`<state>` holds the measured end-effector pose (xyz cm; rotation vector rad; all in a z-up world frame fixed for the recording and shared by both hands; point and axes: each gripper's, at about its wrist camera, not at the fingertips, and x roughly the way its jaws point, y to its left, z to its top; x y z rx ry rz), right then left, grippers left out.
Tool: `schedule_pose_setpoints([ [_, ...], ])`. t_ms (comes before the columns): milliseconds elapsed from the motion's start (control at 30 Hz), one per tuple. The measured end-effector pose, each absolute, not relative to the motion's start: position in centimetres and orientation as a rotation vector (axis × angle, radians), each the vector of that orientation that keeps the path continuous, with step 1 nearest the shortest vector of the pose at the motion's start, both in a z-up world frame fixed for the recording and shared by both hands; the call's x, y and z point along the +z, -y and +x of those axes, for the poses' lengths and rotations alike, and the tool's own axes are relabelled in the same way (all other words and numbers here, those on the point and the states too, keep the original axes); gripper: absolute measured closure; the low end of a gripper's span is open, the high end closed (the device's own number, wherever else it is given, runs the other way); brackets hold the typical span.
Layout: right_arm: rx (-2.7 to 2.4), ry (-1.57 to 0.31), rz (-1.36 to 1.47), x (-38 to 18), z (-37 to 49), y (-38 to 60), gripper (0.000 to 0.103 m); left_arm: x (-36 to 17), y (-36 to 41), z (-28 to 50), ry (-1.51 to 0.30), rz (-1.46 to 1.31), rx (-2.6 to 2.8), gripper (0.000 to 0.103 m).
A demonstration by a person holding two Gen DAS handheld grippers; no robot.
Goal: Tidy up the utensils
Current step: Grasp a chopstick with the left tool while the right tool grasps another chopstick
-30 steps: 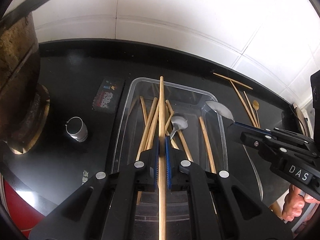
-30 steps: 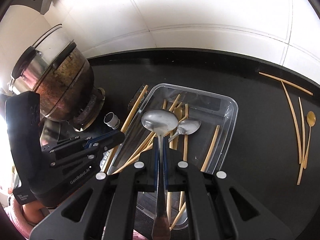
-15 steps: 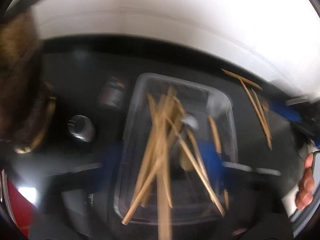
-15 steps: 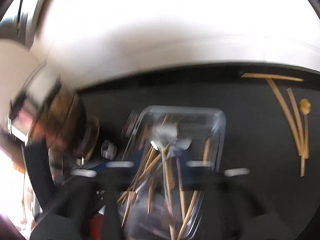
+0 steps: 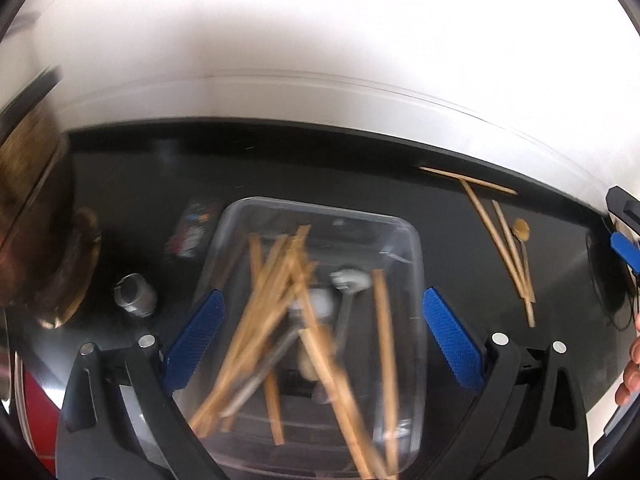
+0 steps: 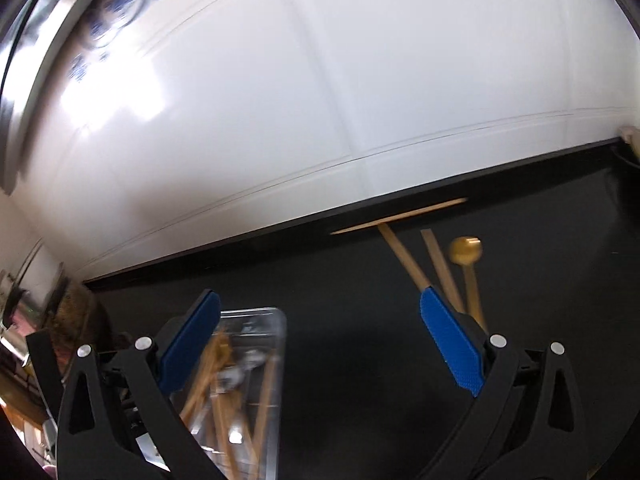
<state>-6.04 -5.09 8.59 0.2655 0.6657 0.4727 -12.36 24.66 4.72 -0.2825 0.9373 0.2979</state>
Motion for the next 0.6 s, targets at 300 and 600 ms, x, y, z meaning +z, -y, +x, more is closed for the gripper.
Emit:
schedule_pose_setpoints([
  [300,0.242,-0.672,0.263,6.5,-3.7,15.6,0.006,3.9,-15.5,-6.6,-0.960,-0.188,0.150,0.006],
  [600,0.196,-0.752,0.218,2.9,-1.8,20.4,0.006,1.5,-9.4,-1.6,-1.037,-0.176,0.075,0.006],
])
